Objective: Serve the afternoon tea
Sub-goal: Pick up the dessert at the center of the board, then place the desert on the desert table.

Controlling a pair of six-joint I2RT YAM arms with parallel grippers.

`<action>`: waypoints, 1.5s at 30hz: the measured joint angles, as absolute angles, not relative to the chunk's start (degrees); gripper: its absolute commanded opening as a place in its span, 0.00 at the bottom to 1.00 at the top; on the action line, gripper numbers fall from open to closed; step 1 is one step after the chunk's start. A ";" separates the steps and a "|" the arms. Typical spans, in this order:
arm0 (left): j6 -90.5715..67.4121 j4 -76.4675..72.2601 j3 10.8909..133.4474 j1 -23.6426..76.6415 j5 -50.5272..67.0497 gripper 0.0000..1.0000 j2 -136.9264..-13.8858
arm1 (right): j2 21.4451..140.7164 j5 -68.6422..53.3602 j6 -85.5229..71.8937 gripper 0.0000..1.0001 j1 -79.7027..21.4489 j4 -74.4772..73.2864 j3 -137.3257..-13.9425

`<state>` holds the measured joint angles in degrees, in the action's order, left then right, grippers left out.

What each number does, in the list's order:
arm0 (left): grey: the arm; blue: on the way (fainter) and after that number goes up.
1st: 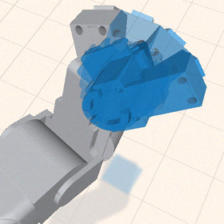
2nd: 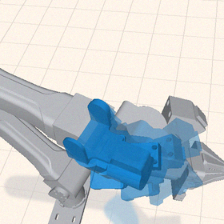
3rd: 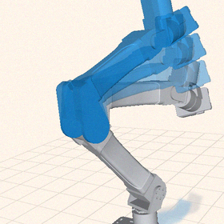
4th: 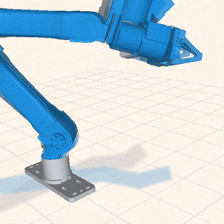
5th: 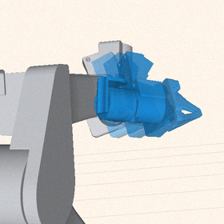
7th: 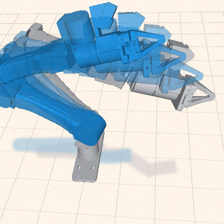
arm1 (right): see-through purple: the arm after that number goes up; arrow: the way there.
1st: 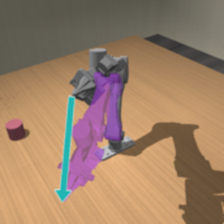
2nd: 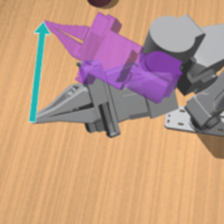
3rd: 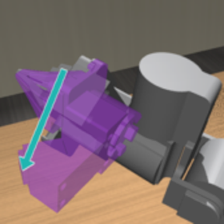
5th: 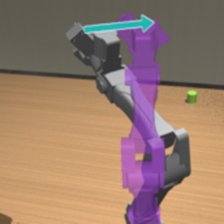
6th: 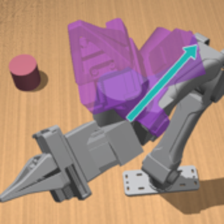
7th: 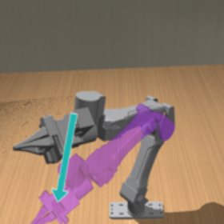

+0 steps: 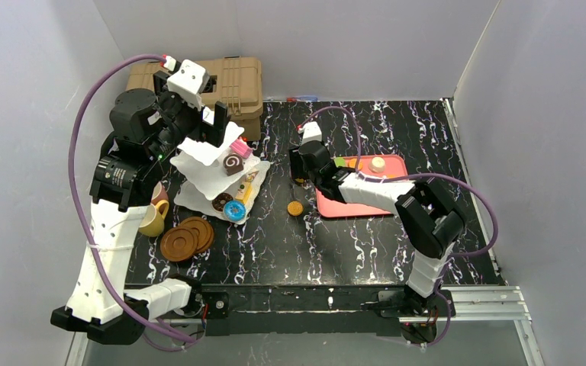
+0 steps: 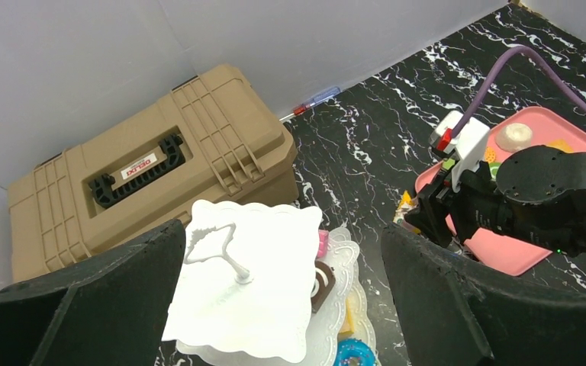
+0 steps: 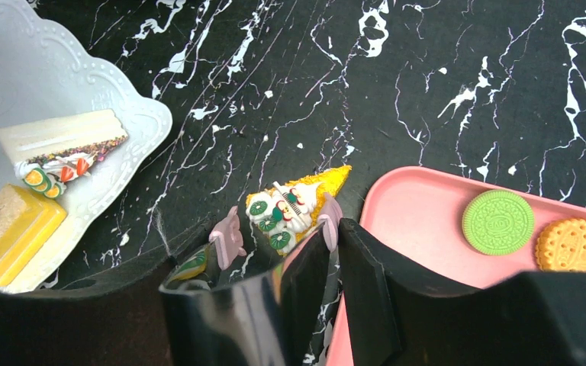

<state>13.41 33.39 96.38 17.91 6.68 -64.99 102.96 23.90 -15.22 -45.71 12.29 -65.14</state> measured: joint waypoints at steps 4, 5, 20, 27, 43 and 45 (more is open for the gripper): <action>13.41 33.32 96.38 17.82 6.68 0.98 -64.99 | 104.25 24.16 -15.22 0.64 -45.71 13.43 -65.14; 13.43 33.21 96.38 17.82 6.70 0.98 -64.99 | 104.62 24.29 -15.22 0.62 -45.71 13.85 -65.14; 14.00 32.42 96.07 17.04 6.66 0.97 -65.08 | 105.30 25.47 -13.06 0.12 -45.69 15.46 -65.14; 14.20 32.16 96.05 15.94 6.66 0.97 -65.54 | 97.65 21.47 -12.88 0.12 -45.87 12.51 -64.58; 13.87 31.75 96.29 15.00 6.68 0.98 -66.24 | 87.50 15.46 -13.65 0.15 -63.18 10.20 -71.18; 13.85 31.75 96.42 15.00 6.70 0.98 -66.24 | 89.01 15.00 -13.69 0.16 -63.90 10.52 -72.84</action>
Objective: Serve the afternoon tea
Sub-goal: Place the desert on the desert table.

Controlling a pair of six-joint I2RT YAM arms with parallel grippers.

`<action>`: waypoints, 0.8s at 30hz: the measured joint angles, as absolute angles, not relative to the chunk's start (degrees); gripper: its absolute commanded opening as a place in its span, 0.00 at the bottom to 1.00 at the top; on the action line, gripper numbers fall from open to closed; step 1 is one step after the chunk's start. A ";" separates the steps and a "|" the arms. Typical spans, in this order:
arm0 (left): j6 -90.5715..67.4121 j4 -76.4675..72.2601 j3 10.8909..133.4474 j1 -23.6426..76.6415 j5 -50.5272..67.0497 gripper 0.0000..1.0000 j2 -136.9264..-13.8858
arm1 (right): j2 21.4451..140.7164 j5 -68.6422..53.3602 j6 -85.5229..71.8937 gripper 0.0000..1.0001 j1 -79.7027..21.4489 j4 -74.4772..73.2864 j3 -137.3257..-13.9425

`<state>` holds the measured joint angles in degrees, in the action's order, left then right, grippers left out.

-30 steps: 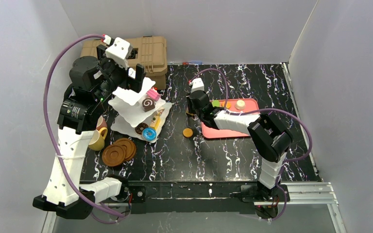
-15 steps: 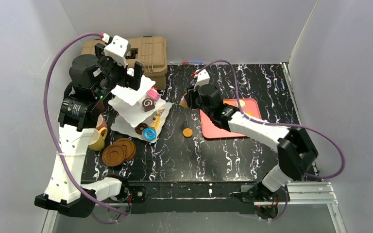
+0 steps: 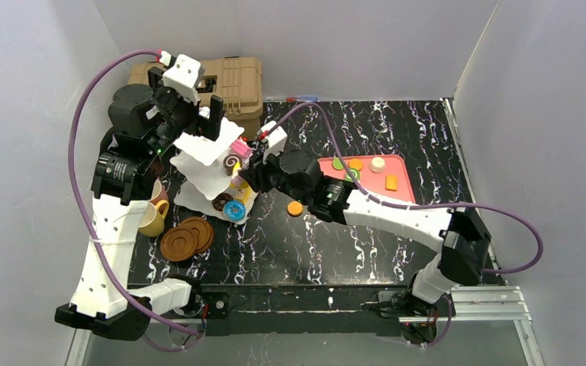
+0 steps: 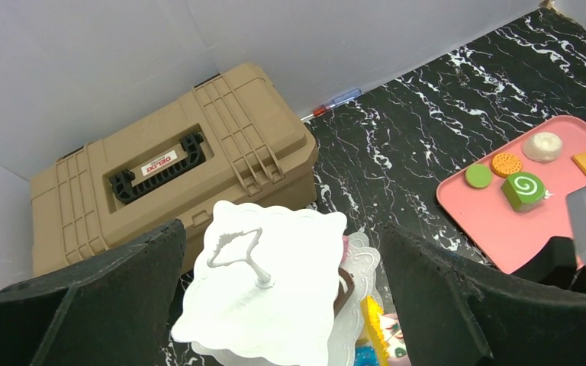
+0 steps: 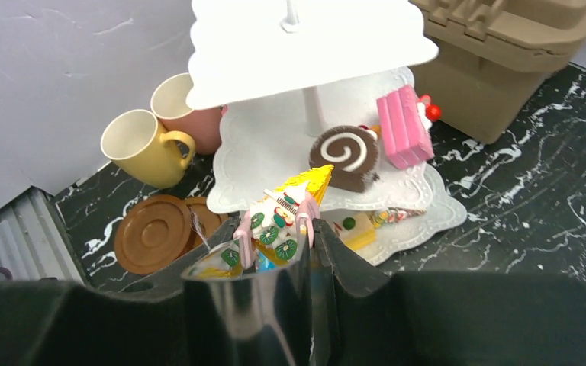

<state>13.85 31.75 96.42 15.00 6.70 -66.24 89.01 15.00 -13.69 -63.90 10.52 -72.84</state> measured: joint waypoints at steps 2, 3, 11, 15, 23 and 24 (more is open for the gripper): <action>13.76 31.75 96.49 14.94 6.70 0.97 -66.26 | 90.70 14.59 -13.74 0.16 -64.25 11.00 -74.39; 13.65 31.77 96.49 14.94 6.70 0.98 -66.26 | 91.59 14.35 -13.72 0.16 -64.36 11.40 -75.09; 13.37 31.77 96.49 14.83 6.85 0.98 -66.24 | 99.29 13.65 -13.52 0.17 -64.60 15.03 -78.28; 13.39 31.73 96.42 14.79 6.85 0.98 -66.24 | 101.80 13.76 -13.28 0.17 -64.64 16.82 -78.89; 13.19 31.73 96.36 14.74 6.96 0.98 -66.22 | 103.50 15.05 -13.47 0.18 -64.64 21.41 -78.94; 13.17 31.73 96.36 14.74 6.96 0.97 -66.22 | 103.72 15.11 -13.54 0.19 -64.64 21.87 -79.00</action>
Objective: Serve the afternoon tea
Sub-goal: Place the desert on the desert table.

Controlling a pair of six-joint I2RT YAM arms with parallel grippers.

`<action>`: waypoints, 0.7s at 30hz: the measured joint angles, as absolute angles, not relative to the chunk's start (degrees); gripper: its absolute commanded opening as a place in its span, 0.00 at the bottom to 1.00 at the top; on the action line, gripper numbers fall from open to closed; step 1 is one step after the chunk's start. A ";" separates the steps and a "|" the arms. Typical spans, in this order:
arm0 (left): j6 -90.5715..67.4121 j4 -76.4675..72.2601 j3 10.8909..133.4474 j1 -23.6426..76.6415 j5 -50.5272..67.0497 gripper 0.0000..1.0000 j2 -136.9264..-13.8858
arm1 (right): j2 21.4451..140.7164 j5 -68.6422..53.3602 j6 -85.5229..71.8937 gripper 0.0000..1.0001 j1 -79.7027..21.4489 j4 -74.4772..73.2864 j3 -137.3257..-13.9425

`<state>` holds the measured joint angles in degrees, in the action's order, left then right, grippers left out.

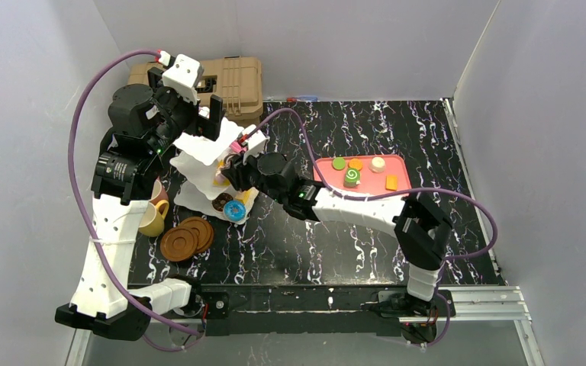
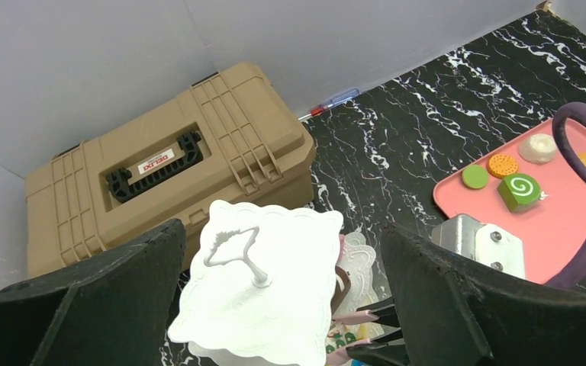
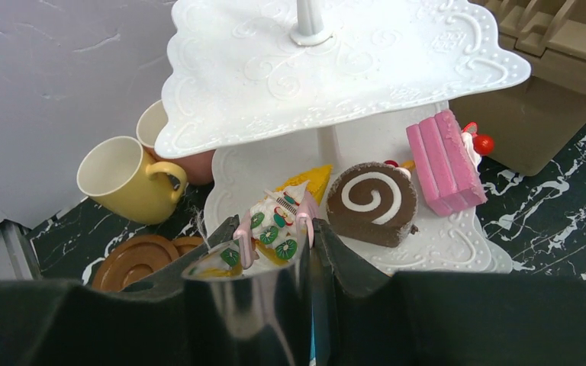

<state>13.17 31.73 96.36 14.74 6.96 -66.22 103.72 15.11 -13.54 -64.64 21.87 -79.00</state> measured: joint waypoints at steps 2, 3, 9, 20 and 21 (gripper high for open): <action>13.10 31.73 96.36 14.74 7.01 0.98 -66.22 | 104.36 15.31 -13.69 0.20 -64.64 22.57 -79.18; 13.06 31.73 96.36 14.74 7.05 0.98 -66.19 | 104.75 15.44 -13.78 0.21 -64.64 22.72 -79.40; 13.02 31.73 96.09 14.74 7.16 0.98 -66.08 | 107.02 16.58 -14.63 0.30 -64.64 24.51 -80.09; 13.02 31.68 95.59 14.74 7.42 0.98 -65.52 | 108.18 17.21 -15.09 0.65 -64.64 25.41 -80.18; 13.02 31.68 95.59 14.74 7.53 0.98 -65.52 | 108.18 17.21 -15.09 0.65 -64.64 25.41 -80.18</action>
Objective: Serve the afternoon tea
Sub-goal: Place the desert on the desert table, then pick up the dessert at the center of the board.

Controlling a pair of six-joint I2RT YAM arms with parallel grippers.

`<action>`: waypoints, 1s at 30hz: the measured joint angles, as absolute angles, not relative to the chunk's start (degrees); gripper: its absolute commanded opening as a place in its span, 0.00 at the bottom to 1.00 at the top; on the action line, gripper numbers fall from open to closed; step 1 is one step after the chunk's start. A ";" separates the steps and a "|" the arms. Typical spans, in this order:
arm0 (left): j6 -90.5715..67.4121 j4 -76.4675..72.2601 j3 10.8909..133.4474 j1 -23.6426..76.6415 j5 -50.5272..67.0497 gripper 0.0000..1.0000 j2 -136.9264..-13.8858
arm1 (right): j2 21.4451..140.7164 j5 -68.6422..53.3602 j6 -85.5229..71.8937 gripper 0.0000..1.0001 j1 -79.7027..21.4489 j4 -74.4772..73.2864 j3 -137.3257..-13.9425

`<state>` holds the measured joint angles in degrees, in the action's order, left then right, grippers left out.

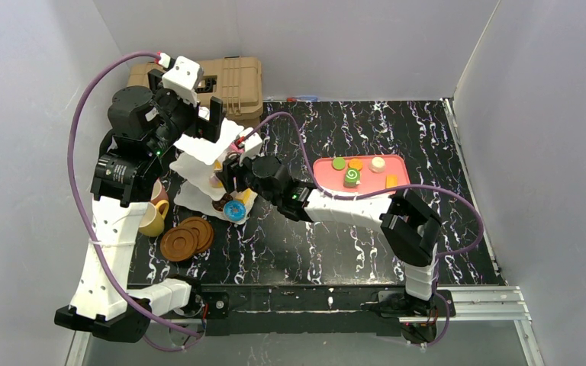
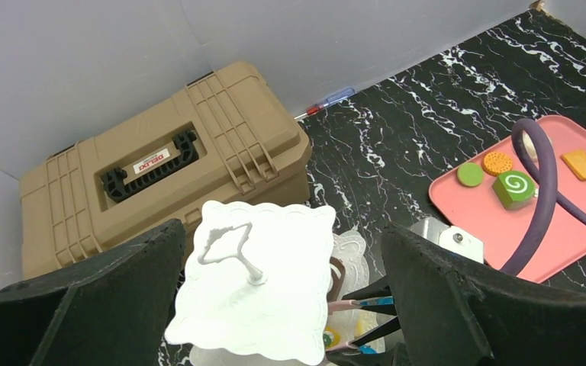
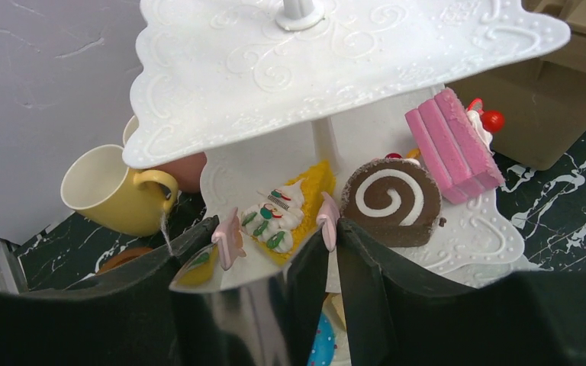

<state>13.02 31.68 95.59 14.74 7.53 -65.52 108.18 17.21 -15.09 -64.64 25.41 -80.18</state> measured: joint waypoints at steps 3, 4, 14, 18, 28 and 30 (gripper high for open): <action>12.97 31.68 95.59 14.74 7.77 0.98 -65.52 | 108.18 17.21 -15.09 0.64 -64.64 25.39 -80.18; 12.97 31.68 95.59 14.74 7.84 0.98 -65.52 | 108.16 17.21 -15.11 0.63 -64.64 25.34 -80.18; 12.86 31.66 95.59 14.74 8.05 0.98 -65.52 | 103.50 16.16 -16.69 0.62 -64.64 23.20 -78.87; 12.82 31.53 95.59 14.74 8.19 0.98 -65.52 | 96.51 15.92 -17.56 0.62 -64.64 22.52 -74.67; 12.78 31.55 95.57 14.74 8.40 0.98 -65.52 | 81.78 18.48 -19.18 0.62 -64.64 15.77 -58.11; 12.78 31.55 95.57 14.74 8.40 0.98 -65.52 | 80.44 19.64 -19.35 0.62 -64.62 13.72 -55.07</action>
